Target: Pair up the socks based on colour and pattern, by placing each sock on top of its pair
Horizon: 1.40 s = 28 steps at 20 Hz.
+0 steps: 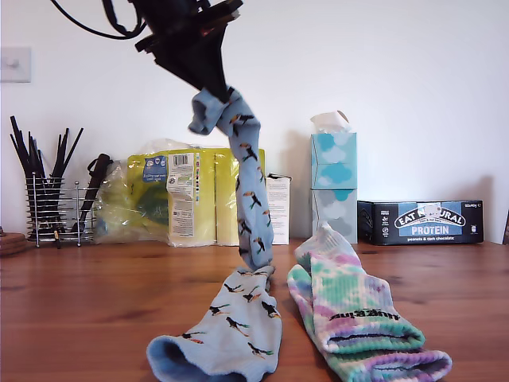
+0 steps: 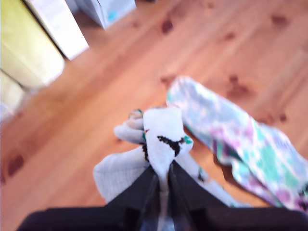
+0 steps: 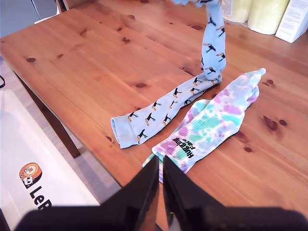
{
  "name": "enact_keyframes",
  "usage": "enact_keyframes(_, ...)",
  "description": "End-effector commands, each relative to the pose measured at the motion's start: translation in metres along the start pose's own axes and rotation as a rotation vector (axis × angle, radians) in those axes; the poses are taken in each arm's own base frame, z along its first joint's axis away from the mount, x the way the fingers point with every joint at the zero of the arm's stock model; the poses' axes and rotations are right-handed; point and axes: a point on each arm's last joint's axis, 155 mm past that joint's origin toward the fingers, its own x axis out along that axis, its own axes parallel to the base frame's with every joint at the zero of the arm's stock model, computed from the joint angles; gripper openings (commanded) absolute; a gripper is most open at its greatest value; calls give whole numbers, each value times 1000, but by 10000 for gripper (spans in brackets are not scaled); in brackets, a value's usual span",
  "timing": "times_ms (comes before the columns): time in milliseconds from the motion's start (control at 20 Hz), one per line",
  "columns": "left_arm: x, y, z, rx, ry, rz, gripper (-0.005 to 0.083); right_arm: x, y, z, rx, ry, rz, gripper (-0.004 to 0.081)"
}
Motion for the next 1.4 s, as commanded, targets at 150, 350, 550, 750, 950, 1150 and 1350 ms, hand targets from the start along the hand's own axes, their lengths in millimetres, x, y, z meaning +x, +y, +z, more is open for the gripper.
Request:
enact_keyframes(150,15,-18,-30,39,123,-75,-21,4,0,-6,5,16,3,-13)
enact_keyframes(350,9,-58,-59,48,244,-211,-21,4,0,-7,2,19,3,-13)
enact_keyframes(550,22,-74,-112,4,457,-266,-21,4,0,-7,2,19,3,-13)
enact_keyframes(750,38,-87,-156,-89,647,-286,-21,4,0,-7,3,19,3,-13)
enact_keyframes(950,43,-118,-194,-186,842,-363,-21,4,0,-7,3,19,2,-13)
enact_keyframes(1150,37,-144,-207,-193,931,-399,-8,4,0,-6,2,13,-1,-13)
enact_keyframes(1350,33,-165,-205,-170,934,-435,386,4,-1,-3,1,4,-3,-13)
